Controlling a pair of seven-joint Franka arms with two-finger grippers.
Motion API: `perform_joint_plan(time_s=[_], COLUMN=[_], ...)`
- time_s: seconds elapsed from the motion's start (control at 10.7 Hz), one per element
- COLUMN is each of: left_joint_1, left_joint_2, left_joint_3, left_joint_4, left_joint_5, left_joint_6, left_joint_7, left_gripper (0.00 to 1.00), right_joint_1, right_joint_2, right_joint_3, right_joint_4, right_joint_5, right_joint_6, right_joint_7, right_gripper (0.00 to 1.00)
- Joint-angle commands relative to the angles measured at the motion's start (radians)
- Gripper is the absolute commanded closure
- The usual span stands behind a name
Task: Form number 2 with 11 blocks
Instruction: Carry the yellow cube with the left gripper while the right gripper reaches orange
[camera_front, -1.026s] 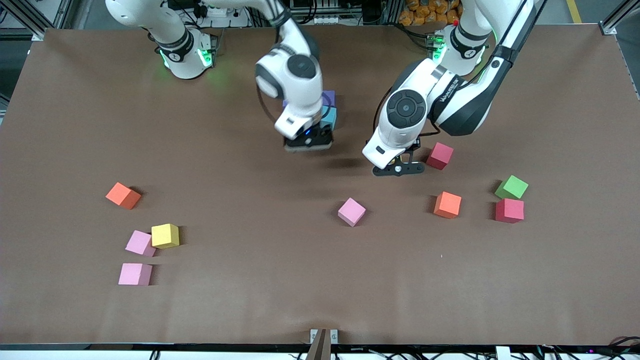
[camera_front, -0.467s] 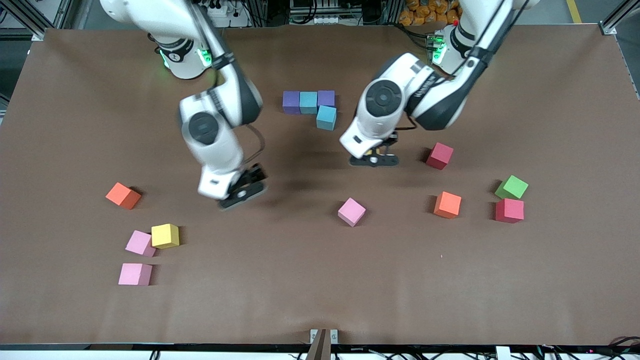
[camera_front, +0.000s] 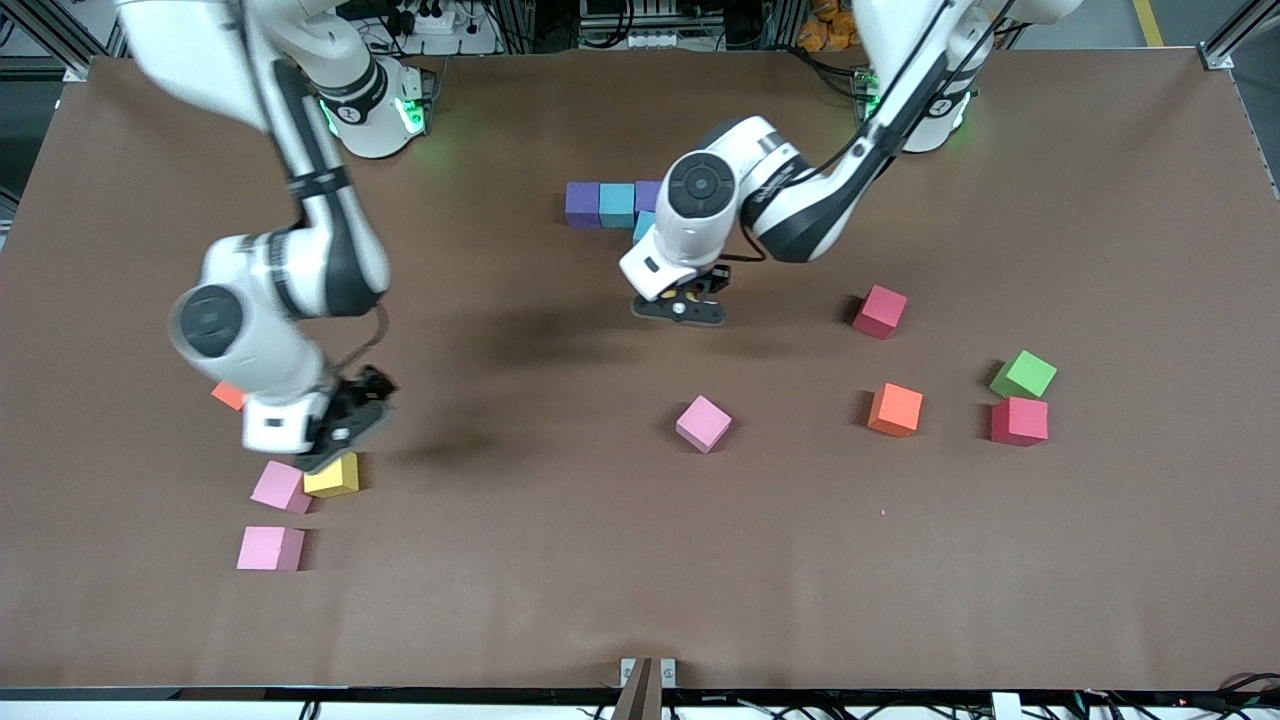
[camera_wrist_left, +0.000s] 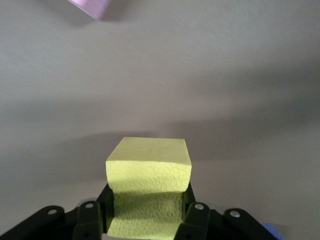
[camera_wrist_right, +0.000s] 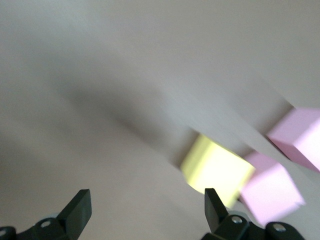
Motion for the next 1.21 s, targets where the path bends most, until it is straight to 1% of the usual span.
perform_joint_plan(time_s=[0.0,0.09,0.19,0.37,0.56,0.84,1.12], left_joint_1=[-0.067,-0.082,-0.086,-0.099,-0.098,-0.099,-0.099], left_joint_2=[0.068,0.073,0.073,0.062,0.058,0.05,0.05], left_joint_3=[0.011,0.011,0.011,0.011,0.006,0.002,-0.004], left_joint_4=[0.039,0.041,0.035,-0.004,-0.03,-0.067,-0.07], left_joint_5=[-0.013,-0.01,-0.008,-0.004,-0.001,0.048,0.058], left_joint_6=[0.043,0.043,0.043,0.041,0.038,0.038,0.038], left_joint_7=[-0.068,-0.085,-0.098,-0.187,-0.22,-0.249,-0.276], left_gripper=[0.83,0.82,0.82,0.8,0.78,0.76,0.76], right_joint_1=[-0.13,-0.182,-0.227,-0.272,-0.298,-0.336,-0.379], right_joint_2=[-0.011,-0.013,-0.016,-0.016,-0.005,0.013,0.059], right_joint_3=[0.015,0.017,0.017,0.017,0.015,0.015,0.015], right_joint_4=[-0.007,-0.017,-0.042,-0.083,-0.094,-0.094,-0.094], right_joint_5=[0.023,0.025,0.032,0.102,0.109,0.109,0.11], right_joint_6=[-0.053,-0.056,-0.071,-0.085,-0.081,-0.074,-0.036], right_joint_7=[-0.267,-0.407,-0.498,-0.685,-0.765,-0.873,-0.874], right_gripper=[0.0,0.0,0.0,0.0,0.0,0.0,0.0])
